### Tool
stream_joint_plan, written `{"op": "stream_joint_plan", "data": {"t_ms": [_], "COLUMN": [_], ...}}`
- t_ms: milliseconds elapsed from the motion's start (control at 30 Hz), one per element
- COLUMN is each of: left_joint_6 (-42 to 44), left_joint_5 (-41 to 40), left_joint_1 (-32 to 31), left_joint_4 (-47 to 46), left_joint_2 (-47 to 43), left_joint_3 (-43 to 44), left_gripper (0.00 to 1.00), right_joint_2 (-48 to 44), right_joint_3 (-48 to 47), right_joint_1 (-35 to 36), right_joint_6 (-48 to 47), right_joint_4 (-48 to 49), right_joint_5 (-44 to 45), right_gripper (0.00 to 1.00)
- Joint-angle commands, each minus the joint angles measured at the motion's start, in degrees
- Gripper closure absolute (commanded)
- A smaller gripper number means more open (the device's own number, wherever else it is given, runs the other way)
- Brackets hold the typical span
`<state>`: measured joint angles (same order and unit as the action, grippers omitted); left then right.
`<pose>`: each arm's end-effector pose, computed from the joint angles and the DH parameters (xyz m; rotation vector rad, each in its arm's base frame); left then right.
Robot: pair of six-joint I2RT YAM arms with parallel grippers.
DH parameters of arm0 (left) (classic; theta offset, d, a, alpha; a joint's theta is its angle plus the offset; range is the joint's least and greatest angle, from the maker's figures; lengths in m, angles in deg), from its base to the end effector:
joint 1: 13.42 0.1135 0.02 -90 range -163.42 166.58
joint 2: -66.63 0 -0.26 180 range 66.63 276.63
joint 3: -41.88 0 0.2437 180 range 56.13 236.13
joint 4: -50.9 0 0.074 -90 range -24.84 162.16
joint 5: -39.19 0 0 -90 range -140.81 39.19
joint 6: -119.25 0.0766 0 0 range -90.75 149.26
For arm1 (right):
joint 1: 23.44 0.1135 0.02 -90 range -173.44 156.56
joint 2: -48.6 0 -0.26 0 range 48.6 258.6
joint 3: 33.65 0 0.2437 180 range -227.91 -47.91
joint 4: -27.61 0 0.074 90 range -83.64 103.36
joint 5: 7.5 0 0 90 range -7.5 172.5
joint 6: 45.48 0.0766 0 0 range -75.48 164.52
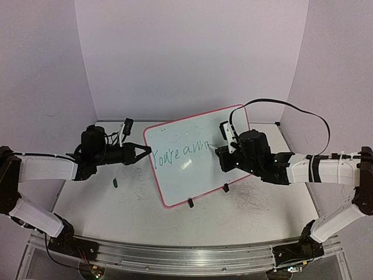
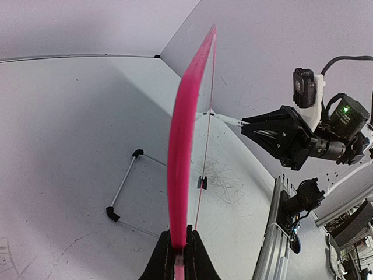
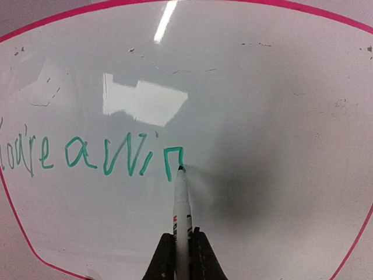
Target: Write a sentence on the whiteboard
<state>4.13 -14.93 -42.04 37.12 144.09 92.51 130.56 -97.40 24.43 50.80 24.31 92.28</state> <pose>0.2537 -0.1896 0.2266 0.5374 1.8522 -1.2103 0.2473 0.2540 0.2400 -0.5907 1.8777 0.4592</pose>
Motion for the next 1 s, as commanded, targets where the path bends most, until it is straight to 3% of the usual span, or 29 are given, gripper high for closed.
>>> {"op": "stream_joint_plan", "data": {"t_ms": [0, 967], "left_joint_6": [2.32, 2.45], "left_joint_5": [-0.46, -0.19], "left_joint_1": [0.15, 0.13], "left_joint_4": [0.79, 1.02], "left_joint_2": [-2.1, -1.96], "left_joint_3": [0.79, 1.19], "left_gripper": [1.0, 1.0], "right_joint_2": [-1.82, 0.96], "right_joint_3": [-1.23, -1.96], "right_joint_1": [-1.08, -1.69], "right_joint_6": [0.62, -0.37], "right_joint_4": [2.06, 2.31], "right_joint_5": [-0.91, -0.2], "right_gripper": [1.0, 1.0]}}
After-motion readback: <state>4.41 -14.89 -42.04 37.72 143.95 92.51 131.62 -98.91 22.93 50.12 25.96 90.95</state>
